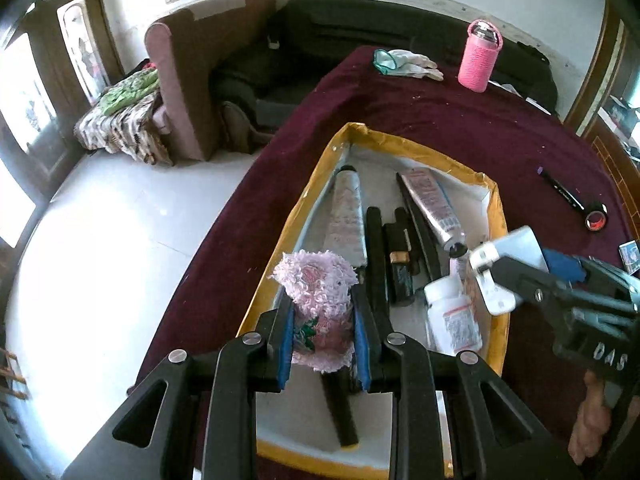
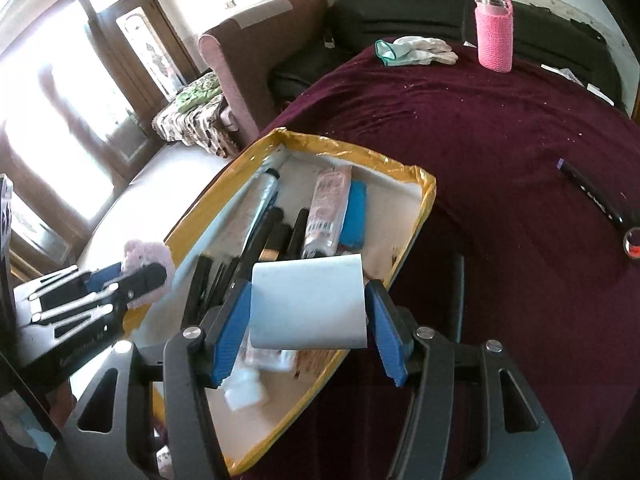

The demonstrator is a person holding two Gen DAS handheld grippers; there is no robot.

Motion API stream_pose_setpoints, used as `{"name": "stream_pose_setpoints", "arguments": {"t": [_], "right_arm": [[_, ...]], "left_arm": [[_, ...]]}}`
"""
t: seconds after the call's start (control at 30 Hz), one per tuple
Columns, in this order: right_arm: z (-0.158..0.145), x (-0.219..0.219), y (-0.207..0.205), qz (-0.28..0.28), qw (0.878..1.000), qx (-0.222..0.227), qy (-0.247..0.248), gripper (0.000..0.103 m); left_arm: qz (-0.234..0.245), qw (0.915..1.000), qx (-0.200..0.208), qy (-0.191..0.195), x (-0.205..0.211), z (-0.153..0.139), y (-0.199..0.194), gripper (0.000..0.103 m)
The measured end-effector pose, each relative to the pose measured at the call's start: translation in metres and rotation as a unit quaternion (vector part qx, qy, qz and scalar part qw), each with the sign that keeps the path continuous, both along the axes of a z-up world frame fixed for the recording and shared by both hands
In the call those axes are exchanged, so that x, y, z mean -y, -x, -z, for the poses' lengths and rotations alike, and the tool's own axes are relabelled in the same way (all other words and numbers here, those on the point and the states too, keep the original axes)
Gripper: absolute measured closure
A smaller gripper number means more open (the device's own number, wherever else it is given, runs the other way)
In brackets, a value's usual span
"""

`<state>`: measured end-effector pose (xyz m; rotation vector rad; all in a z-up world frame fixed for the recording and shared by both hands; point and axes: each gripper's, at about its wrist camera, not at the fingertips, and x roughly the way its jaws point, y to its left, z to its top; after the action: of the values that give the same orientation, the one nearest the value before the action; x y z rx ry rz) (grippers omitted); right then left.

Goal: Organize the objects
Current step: 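Carry the keychain and charger block with both tools over the tray, then open the left tool to drop the keychain while the right tool releases the charger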

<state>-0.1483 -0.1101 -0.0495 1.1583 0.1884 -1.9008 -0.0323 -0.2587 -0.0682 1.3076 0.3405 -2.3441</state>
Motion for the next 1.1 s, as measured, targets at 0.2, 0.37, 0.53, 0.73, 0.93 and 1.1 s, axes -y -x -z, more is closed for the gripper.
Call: {"name": "stream_pose_setpoints", "arguments": {"t": [0.2,0.37,0.53,0.73,0.93,1.1], "right_arm": [[0.008,0.016,0.032,0.016,1.000,0.008,-0.007,0.046],[0.011,0.029,0.034,0.007,1.000,0.011,-0.009,0.046],[0.005,0.050,0.021,-0.025,1.000,-0.001,0.000,0.046],[0.016,0.079,0.018,-0.053,0.999,-0.005,-0.009,0.046],[0.028,0.093,0.016,-0.080,0.997,0.003,-0.015,0.046],[0.020,0.072,0.013,-0.075,0.997,0.021,0.014,0.045]], "left_arm": [[0.029,0.9993,0.016,-0.018,-0.001,0.018,0.015,0.081],[0.033,0.9989,0.022,-0.027,0.003,0.027,0.013,0.081],[0.038,0.9982,0.024,-0.040,0.005,0.033,0.011,0.081],[0.032,0.9982,0.031,-0.041,0.009,0.039,0.011,0.081],[0.030,0.9988,0.025,-0.030,0.010,0.042,0.010,0.071],[0.029,0.9987,0.036,-0.021,0.005,0.045,0.010,0.066]]}}
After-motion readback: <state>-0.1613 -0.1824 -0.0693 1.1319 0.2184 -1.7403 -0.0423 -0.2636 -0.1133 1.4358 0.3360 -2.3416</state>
